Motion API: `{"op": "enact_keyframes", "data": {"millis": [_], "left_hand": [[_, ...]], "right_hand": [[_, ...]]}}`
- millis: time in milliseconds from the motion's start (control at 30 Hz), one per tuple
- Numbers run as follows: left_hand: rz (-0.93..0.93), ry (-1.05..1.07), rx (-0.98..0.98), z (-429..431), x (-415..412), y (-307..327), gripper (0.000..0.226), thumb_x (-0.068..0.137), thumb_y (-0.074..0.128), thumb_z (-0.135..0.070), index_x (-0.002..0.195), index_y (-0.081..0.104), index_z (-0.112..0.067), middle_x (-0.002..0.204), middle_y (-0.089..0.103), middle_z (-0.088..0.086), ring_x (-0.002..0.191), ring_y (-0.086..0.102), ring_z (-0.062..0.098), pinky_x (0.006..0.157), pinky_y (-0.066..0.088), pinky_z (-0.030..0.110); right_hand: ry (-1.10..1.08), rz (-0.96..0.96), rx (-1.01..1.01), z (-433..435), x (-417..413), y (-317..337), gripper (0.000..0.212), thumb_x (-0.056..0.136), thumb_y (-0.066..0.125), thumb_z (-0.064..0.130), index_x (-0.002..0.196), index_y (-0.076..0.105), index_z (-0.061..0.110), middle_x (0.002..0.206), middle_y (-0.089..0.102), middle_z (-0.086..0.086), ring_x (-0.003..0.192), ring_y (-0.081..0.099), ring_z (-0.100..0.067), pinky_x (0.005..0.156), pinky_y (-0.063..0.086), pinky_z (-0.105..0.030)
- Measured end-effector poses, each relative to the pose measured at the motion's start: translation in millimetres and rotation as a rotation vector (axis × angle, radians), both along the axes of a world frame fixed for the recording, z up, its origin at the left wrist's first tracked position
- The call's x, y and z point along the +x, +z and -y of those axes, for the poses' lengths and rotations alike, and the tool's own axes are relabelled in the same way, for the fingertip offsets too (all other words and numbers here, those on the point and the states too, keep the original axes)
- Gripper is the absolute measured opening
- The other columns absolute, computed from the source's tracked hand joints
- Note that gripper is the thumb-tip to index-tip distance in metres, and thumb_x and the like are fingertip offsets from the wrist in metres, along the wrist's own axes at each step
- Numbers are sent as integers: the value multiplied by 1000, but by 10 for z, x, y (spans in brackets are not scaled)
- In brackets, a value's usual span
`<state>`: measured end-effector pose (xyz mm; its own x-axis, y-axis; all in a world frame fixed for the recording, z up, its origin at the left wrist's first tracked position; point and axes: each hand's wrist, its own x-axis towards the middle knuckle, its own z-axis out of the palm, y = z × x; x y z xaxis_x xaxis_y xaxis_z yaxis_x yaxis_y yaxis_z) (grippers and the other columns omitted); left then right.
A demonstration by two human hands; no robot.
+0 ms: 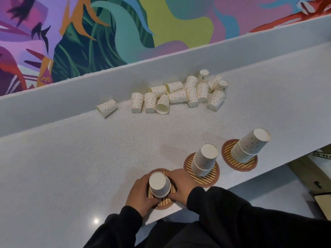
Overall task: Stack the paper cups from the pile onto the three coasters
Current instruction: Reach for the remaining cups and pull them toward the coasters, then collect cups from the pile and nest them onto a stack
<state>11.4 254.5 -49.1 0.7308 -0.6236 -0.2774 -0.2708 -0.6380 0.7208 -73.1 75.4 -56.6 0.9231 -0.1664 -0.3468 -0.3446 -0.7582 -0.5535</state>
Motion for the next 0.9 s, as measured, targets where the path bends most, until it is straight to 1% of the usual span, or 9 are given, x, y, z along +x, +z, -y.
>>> {"op": "enact_keyframes", "data": {"millis": [133,233,333,433,533,600,667,733,900], "left_hand": [[-51,-48,-2,-15,84,-22,81,62,90,-24,115,40,-60,117,51,-35,105,51,-7,98,37,19],[-95,-54,17,-94,298,-1,68,68,77,-15,113,48,-57,115,61,-27,105,59,-2,94,46,18],[-96,26,-38,-196,677,44,55,77,72,-3,109,62,-47,101,72,-12,92,68,10,82,53,18],[-65,122,-85,-205,1147,212,40,81,77,-1,102,71,-34,94,74,-3,83,71,16,73,53,16],[-14,173,-125,-124,1615,393,31,83,81,-6,102,72,-28,95,73,-3,83,71,16,66,50,11],[27,180,-124,-62,1912,476,29,83,80,-8,104,71,-27,98,72,-4,85,69,13,63,48,7],[94,184,-101,-3,2200,519,29,84,81,-14,107,70,-27,102,71,-7,90,68,11,69,46,7],[176,199,-64,44,2502,531,34,84,82,-19,113,68,-26,111,68,-8,97,65,13,84,47,19],[319,209,127,148,3329,452,55,81,81,-21,131,58,-22,139,54,5,125,53,29,106,44,41]], "right_hand": [[-65,-6,82,-24,22,26,68,90,72,33,148,38,44,147,55,13,137,50,-13,115,42,-34],[-140,13,126,29,29,263,61,100,64,27,151,34,39,150,53,10,138,50,-10,114,41,-27],[-145,119,154,132,113,741,56,100,66,28,147,40,40,141,58,14,129,55,-1,110,44,-19],[-122,219,191,280,358,1241,56,93,71,17,142,50,35,130,64,13,118,61,0,105,48,-18],[-159,264,276,459,727,1615,48,88,76,16,131,60,32,119,68,12,108,66,-3,96,53,-21],[-203,251,359,594,1044,1739,39,86,80,21,121,65,31,114,71,9,103,69,-9,92,57,-28],[-261,224,377,761,1398,1731,31,87,81,23,114,68,26,109,73,3,100,71,-17,89,59,-36],[-293,194,323,904,1761,1642,29,89,79,22,115,68,19,107,73,-2,101,69,-23,87,58,-38],[-31,116,-145,938,2614,1291,44,93,71,24,135,60,21,134,64,-4,121,61,-26,103,48,-34]]}}
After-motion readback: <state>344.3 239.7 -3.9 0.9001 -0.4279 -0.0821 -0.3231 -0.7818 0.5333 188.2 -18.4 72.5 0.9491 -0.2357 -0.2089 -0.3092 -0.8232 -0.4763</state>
